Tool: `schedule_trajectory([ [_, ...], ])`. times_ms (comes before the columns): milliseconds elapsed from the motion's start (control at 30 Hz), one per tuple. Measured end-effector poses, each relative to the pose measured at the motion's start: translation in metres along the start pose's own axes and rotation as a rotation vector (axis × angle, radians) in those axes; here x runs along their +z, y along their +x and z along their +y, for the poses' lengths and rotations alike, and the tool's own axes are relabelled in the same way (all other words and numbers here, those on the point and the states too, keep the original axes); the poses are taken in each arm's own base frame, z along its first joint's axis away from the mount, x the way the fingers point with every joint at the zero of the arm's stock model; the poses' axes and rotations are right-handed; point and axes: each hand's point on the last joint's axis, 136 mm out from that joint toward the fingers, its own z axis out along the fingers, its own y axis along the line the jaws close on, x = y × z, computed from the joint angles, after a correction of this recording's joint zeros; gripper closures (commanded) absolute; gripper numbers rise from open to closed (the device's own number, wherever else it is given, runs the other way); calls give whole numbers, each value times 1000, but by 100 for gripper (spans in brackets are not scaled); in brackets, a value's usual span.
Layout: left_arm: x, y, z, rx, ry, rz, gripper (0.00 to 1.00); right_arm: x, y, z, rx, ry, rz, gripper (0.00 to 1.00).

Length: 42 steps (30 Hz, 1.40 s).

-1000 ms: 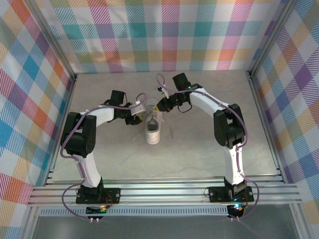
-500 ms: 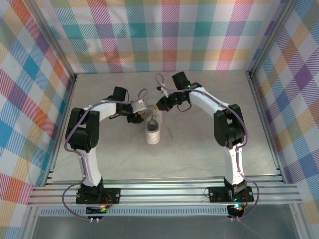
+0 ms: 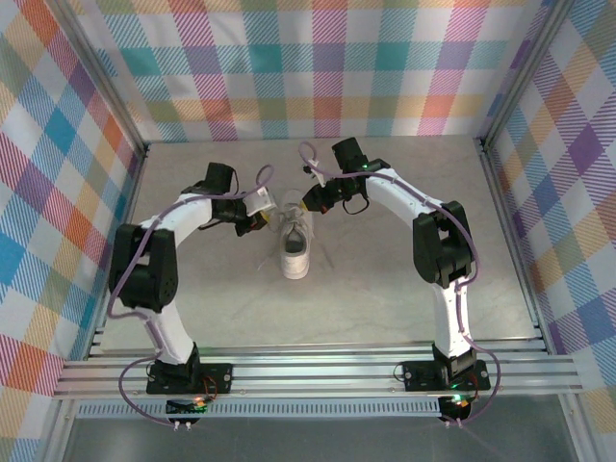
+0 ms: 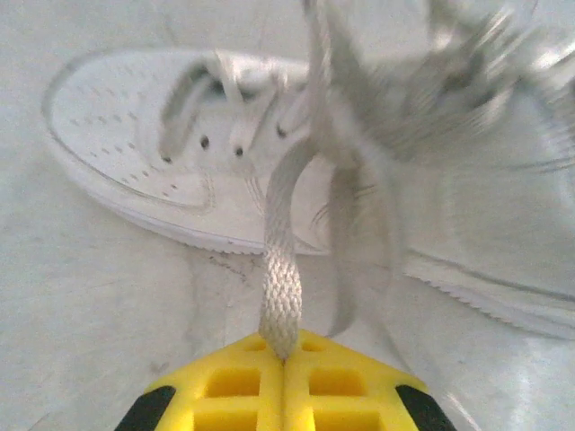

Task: Tie the shoes

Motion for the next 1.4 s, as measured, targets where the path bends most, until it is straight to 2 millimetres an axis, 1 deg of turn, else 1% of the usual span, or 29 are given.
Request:
schedule_trajectory([
  [100,-24,-13,-6,-4,-47,-10,100,-2,-5,-1,-9,14,-6,100],
  [167,-35,-17,-16,-25,-58,-1,100,-3,-11,-1,-17,21,-10,100],
  [267,-44,-24,-40,-76,-34,20,100,-1,-22,-3,-42,28,-23,100],
  [333,-43,-38,-62,-89,-2,23,100,5,-24,-4,-57,24,-21,100],
  [433,-34,-64,-101,-92,66,17,100,16,-24,-3,-72,10,-5,100],
  [533,-22,-84,-133,-126,124,11,100,27,-26,1,-97,-11,6,100],
  [567,-19,-88,-139,-145,135,11,100,29,-27,3,-105,-19,7,100],
  [667,-4,-97,-149,-218,152,11,100,34,-35,11,-135,-42,0,100],
  [867,36,-100,-161,-318,175,56,100,35,-49,26,-174,-89,-32,100],
  [1000,50,-104,-166,-340,163,57,100,34,-52,32,-183,-119,-42,100],
  [1067,53,-109,-164,-342,141,39,81,34,-52,33,-186,-131,-45,100],
  [1133,54,-113,-159,-342,116,20,65,34,-52,34,-192,-138,-46,99],
  [1200,54,-115,-154,-335,87,4,42,34,-52,35,-194,-141,-46,96],
  [1233,53,-115,-151,-336,72,-2,3,34,-52,35,-195,-142,-47,96],
  [1267,50,-117,-149,-334,57,-9,0,34,-52,35,-196,-144,-47,96],
  [1400,33,-128,-137,-327,-19,-60,0,34,-52,35,-196,-145,-47,96],
])
